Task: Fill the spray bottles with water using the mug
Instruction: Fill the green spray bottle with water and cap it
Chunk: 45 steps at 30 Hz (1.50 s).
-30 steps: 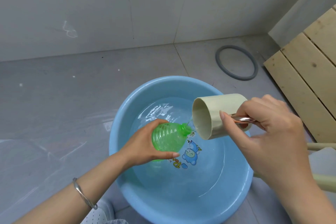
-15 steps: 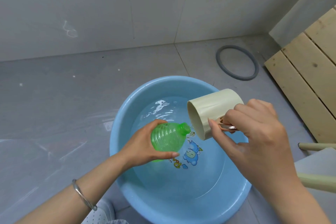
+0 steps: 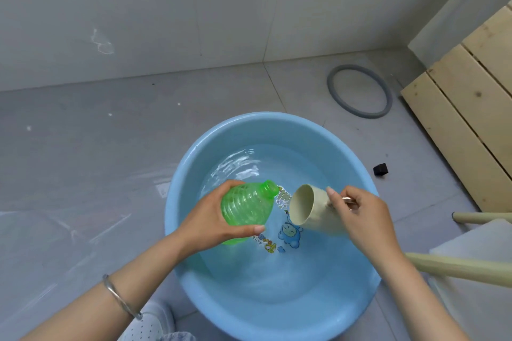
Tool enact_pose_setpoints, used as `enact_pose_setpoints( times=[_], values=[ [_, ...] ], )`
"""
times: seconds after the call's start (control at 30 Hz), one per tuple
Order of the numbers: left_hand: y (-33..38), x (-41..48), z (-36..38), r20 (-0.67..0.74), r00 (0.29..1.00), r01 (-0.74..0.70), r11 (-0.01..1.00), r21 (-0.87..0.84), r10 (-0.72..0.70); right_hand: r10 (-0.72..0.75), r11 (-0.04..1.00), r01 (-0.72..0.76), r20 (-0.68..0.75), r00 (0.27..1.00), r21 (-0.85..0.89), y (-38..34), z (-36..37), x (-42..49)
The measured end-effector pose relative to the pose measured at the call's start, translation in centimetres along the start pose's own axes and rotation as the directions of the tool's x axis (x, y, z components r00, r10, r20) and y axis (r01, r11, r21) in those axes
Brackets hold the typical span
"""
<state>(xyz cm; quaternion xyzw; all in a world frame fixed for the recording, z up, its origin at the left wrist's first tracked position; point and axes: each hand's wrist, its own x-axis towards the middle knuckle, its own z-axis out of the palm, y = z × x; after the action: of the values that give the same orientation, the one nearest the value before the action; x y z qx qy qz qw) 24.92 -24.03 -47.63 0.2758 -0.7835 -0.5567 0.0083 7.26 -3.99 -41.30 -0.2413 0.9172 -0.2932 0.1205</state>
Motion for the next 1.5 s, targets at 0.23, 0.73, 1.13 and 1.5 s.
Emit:
enact_pose_setpoints(
  times=[0.23,0.73,1.13,1.5],
  values=[
    [-0.4,0.1,0.1,-0.014,1.000,0.008,1.000,0.002,-0.008,-0.109,0.966,0.108,0.011,0.994,-0.235,1.5,2.2,-0.3],
    [-0.1,-0.2,0.1,-0.006,1.000,-0.001,1.000,0.013,0.001,0.141,0.977,-0.142,0.017,0.990,0.161,2.2,2.2,-1.2],
    [0.4,-0.5,0.0,0.024,1.000,-0.018,1.000,0.011,0.017,0.239,0.810,-0.148,-0.089,0.967,0.567,-2.5,-3.3,-3.6],
    [0.4,-0.5,0.1,-0.002,0.999,-0.037,0.997,0.066,0.037,0.154,0.835,-0.046,-0.153,0.976,0.548,-4.7,-4.9,-4.1]
  ],
)
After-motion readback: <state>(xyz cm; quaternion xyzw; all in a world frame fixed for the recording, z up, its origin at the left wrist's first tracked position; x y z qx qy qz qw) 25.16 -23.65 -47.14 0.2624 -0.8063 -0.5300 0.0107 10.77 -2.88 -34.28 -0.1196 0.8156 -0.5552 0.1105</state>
